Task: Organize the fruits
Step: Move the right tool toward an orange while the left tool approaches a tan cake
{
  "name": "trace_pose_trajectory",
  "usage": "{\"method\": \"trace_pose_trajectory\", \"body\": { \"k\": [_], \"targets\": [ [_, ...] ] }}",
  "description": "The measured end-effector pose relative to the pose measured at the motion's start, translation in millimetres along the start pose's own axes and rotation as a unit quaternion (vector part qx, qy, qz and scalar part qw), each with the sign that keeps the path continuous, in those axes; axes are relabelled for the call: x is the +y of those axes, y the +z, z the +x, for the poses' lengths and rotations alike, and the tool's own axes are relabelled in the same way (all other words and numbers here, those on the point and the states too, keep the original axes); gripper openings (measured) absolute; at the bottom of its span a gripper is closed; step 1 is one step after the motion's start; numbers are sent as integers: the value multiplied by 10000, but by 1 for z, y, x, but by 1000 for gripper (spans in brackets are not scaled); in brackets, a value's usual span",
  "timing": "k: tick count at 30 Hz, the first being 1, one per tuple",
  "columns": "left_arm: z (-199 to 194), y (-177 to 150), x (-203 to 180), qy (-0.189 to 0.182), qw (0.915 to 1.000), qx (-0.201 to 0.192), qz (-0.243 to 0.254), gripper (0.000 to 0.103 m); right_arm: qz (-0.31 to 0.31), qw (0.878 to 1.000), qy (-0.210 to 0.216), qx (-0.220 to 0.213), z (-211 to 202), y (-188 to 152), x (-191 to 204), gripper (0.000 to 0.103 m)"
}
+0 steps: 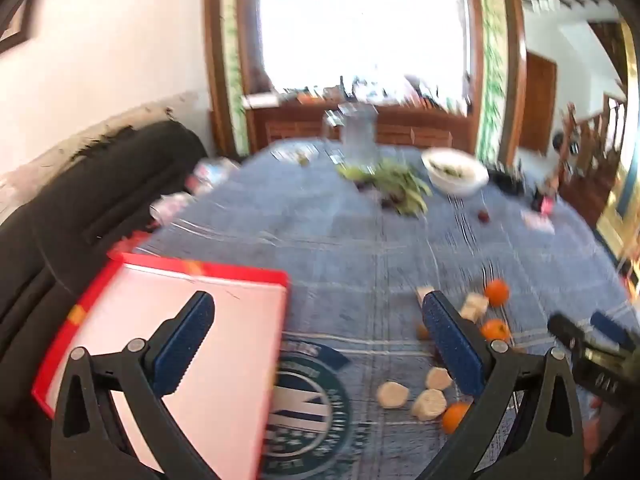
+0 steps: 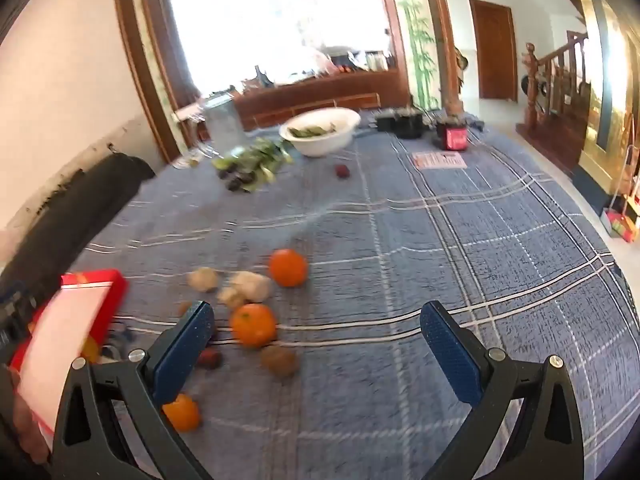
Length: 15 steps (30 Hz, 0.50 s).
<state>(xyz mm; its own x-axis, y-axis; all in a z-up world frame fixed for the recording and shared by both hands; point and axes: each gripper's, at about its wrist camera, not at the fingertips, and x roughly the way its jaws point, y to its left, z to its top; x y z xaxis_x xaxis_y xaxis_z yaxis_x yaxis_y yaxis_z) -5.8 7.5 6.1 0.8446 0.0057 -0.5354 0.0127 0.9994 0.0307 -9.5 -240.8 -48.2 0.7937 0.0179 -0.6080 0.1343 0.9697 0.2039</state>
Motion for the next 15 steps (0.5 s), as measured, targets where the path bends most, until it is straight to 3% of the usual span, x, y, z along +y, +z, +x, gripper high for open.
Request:
{"method": "trace_pose_trajectory", "body": {
  "k": [8, 15],
  "targets": [
    [-36, -2, 39, 265, 9985, -433, -205, 103, -175, 9990, 415, -52, -21, 6, 31, 102],
    [-38, -13, 69, 431, 9985, -146, -297, 103, -507, 9947, 826, 342, -26, -9, 70, 102]
  ]
}}
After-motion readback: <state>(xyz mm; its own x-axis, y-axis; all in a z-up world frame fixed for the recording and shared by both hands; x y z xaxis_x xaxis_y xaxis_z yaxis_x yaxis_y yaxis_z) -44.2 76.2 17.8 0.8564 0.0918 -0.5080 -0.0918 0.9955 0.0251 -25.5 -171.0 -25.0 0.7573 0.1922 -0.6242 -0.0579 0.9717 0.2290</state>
